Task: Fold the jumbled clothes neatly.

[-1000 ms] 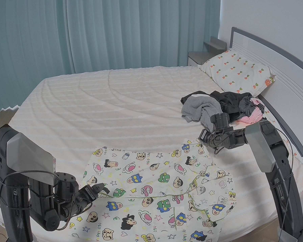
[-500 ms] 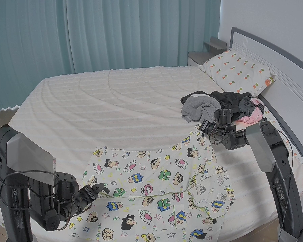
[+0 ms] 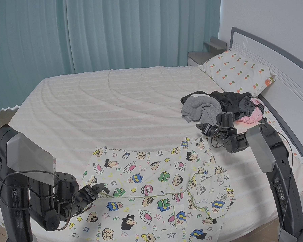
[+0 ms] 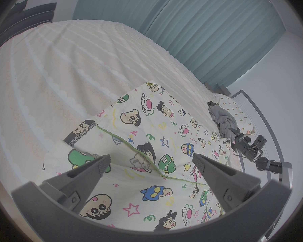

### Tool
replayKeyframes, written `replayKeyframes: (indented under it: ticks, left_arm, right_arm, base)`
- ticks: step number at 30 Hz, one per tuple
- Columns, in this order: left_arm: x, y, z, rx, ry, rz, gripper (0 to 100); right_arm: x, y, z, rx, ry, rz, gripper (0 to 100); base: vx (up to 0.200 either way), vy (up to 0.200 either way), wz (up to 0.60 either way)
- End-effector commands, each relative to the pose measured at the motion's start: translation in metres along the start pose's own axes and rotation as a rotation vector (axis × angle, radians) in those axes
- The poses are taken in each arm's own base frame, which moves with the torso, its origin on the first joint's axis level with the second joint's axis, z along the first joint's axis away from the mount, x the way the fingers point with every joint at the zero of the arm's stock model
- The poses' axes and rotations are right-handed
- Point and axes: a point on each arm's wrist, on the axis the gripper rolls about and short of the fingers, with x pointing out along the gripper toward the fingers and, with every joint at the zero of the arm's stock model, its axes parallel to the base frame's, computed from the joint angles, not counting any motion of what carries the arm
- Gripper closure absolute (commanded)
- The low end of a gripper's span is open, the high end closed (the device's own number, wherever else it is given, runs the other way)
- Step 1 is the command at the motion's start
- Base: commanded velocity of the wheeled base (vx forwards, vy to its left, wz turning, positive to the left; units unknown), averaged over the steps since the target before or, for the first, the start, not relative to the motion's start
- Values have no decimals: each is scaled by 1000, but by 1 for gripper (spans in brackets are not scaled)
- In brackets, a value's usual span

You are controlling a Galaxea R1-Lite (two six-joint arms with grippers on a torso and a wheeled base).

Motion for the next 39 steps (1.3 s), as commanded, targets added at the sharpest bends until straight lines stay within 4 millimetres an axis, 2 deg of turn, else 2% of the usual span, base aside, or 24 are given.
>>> replayKeyframes:
  ticks: [1,3,4,6,9,10,11,13,14,17,19,25,31,33,34,39]
  left_arm:
    - [-1,-2,1,-2,-7,-18,0]
    - [-1,-2,0,0,-3,-22,0]
    - [-1,-2,0,0,-3,-22,0]
    - [-2,-3,1,0,-7,-24,0]
    - [-3,-3,0,1,-2,-25,0]
    - [-3,-3,0,1,-2,-25,0]
    - [-5,-2,-1,6,5,-19,0]
    - [-6,-1,-1,7,4,-14,0]
    - [-9,-2,0,12,3,-19,0]
    - [-17,-4,2,14,-2,-31,0]
    - [-22,-5,5,13,-12,-43,0]
    - [-30,-2,9,46,-23,-32,0]
    - [-36,1,13,90,-31,-27,0]
    - [-36,1,13,92,-31,-25,0]
    - [-35,9,15,109,-20,17,0]
    - [-35,21,15,110,40,74,0]
  right_arm:
    - [-28,-15,6,-34,58,-64,0]
    - [-51,-17,9,-31,100,-76,0]
    - [-51,-17,9,-31,100,-76,0]
    - [-89,-14,15,-16,131,-64,0]
    - [-134,-14,6,-15,152,-67,0]
    - [-134,-14,6,-15,152,-67,0]
    - [-166,-15,-6,-17,164,-50,0]
    - [-181,-17,-12,-17,170,-30,0]
    - [-209,-19,-22,-17,166,18,0]
    - [-235,-26,-36,-19,160,52,0]
    - [-246,-30,-45,-21,146,58,0]
    - [-257,-41,-62,-16,143,48,0]
    - [-293,-38,-85,-32,181,78,0]
    - [-294,-38,-86,-32,185,77,0]
    - [-301,-37,-91,-24,216,74,0]
    - [-302,-34,-93,40,229,75,0]
  base:
    - [0,0,0]
    - [0,0,0]
    - [0,0,0]
    - [0,0,0]
    - [-200,0,0]
    - [-200,0,0]
    - [-200,0,0]
    - [-200,0,0]
    - [-200,0,0]
    - [-200,0,0]
    - [-200,0,0]
    - [-200,0,0]
    - [-167,0,0]
    - [0,0,0]
    - [0,0,0]
    - [0,0,0]
